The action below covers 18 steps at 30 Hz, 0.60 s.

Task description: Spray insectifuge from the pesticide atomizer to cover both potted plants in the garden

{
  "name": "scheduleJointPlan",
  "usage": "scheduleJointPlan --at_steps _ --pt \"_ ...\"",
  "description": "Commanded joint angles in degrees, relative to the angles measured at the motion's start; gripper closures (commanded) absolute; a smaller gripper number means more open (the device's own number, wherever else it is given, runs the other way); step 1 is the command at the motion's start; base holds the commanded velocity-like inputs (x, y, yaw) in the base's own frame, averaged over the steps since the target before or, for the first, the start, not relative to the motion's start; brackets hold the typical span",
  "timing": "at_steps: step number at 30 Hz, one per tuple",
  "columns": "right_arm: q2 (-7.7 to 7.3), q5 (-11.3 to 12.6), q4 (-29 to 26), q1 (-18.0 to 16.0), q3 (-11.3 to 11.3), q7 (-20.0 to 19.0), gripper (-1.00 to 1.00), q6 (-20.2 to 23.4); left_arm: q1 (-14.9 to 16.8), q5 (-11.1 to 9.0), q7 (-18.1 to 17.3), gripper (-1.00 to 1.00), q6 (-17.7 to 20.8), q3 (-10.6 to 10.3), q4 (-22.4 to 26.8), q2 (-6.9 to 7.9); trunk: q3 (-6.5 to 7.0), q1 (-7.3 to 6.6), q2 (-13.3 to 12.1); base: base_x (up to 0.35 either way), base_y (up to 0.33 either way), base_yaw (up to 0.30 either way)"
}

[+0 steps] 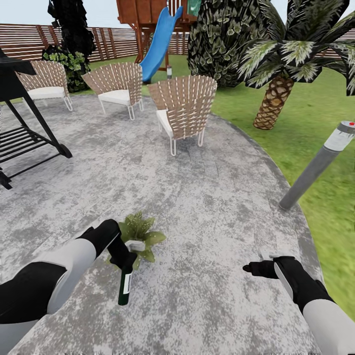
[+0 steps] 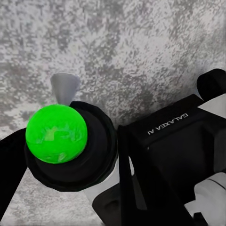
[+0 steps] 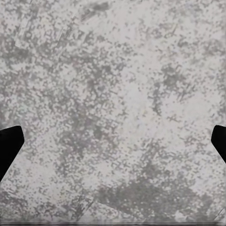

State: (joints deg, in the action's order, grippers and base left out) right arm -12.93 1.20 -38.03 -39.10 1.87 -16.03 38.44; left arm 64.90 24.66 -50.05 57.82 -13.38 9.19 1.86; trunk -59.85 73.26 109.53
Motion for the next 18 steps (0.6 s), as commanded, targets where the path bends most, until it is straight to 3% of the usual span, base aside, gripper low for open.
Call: scheduleJointPlan --at_steps 1,6,18 --pt "0.01 0.1 -0.1 0.0 0.1 -0.2 -1.0 0.3 0.0 0.0 -0.4 1.0 0.2 -0.4 0.1 0.05 -0.04 -0.04 0.0 -0.311 0.0 0.0" --pt "0.01 0.1 -0.1 0.0 0.1 -0.1 -1.0 0.3 0.0 0.0 -0.4 1.0 0.2 -0.5 0.1 0.08 -0.04 -0.04 0.0 -0.226 0.0 0.0" --pt "-0.07 0.4 -0.3 0.0 0.1 -0.2 -1.0 0.3 0.0 0.0 -0.4 1.0 0.1 -0.7 0.1 0.08 0.57 -0.04 0.0 -0.013 0.0 0.0"
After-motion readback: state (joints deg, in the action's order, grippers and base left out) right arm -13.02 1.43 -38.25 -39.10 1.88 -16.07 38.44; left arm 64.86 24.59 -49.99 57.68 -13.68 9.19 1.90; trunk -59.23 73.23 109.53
